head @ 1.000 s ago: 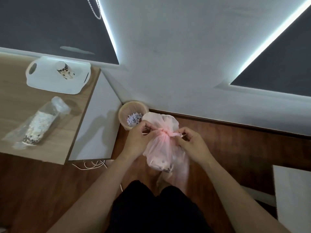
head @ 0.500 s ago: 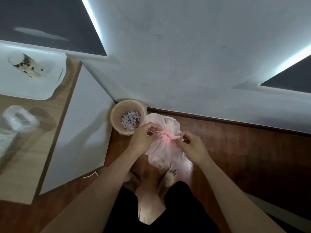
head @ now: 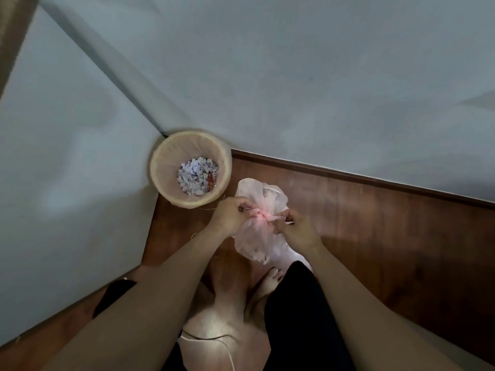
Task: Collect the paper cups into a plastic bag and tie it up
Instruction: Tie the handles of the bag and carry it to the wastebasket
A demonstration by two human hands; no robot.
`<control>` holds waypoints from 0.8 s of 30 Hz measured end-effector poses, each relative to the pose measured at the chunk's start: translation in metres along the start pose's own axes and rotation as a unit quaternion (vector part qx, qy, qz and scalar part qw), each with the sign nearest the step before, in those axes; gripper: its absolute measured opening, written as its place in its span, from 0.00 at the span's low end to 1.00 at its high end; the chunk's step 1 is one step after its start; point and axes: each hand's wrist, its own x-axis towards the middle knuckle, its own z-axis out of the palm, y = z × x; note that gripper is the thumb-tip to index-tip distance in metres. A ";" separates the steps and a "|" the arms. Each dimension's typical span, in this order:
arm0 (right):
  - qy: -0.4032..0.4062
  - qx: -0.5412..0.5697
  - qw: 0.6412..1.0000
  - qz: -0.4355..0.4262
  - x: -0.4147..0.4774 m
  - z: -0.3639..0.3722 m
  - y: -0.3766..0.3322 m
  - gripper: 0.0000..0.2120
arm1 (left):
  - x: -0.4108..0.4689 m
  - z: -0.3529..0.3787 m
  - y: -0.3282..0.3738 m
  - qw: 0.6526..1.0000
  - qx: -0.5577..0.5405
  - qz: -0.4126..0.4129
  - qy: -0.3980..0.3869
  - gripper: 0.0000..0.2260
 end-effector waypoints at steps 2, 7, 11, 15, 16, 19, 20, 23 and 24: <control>0.004 -0.011 1.000 0.005 0.018 0.008 0.009 0.02 | 0.015 0.006 -0.009 1.000 0.015 -0.003 0.001 0.07; 0.029 0.010 0.999 -0.042 0.050 0.013 0.003 0.03 | 0.045 0.001 -0.008 0.998 0.011 0.033 0.044 0.14; 0.011 0.032 0.997 -0.065 0.041 0.020 0.000 0.12 | 0.023 -0.011 -0.008 0.999 -0.012 0.026 0.047 0.22; -0.018 0.033 0.996 -0.086 0.005 0.015 -0.015 0.13 | -0.021 -0.031 0.001 0.997 -0.011 0.020 0.067 0.17; -0.026 0.031 0.995 -0.093 -0.010 0.009 -0.024 0.13 | -0.038 -0.039 0.010 0.997 -0.017 0.016 0.068 0.16; -0.049 0.028 0.993 -0.107 -0.054 -0.011 -0.054 0.13 | -0.090 -0.060 0.039 0.997 -0.029 0.013 0.077 0.13; -0.051 0.024 0.992 -0.110 -0.069 -0.020 -0.065 0.13 | -0.107 -0.068 0.051 0.996 -0.036 0.012 0.082 0.13; -0.055 0.015 0.990 -0.131 -0.124 -0.048 -0.107 0.12 | -0.170 -0.093 0.095 0.994 -0.062 0.009 0.091 0.10; -0.054 0.013 0.989 -0.137 -0.138 -0.054 -0.117 0.12 | -0.186 -0.097 0.107 0.994 -0.061 0.010 0.094 0.10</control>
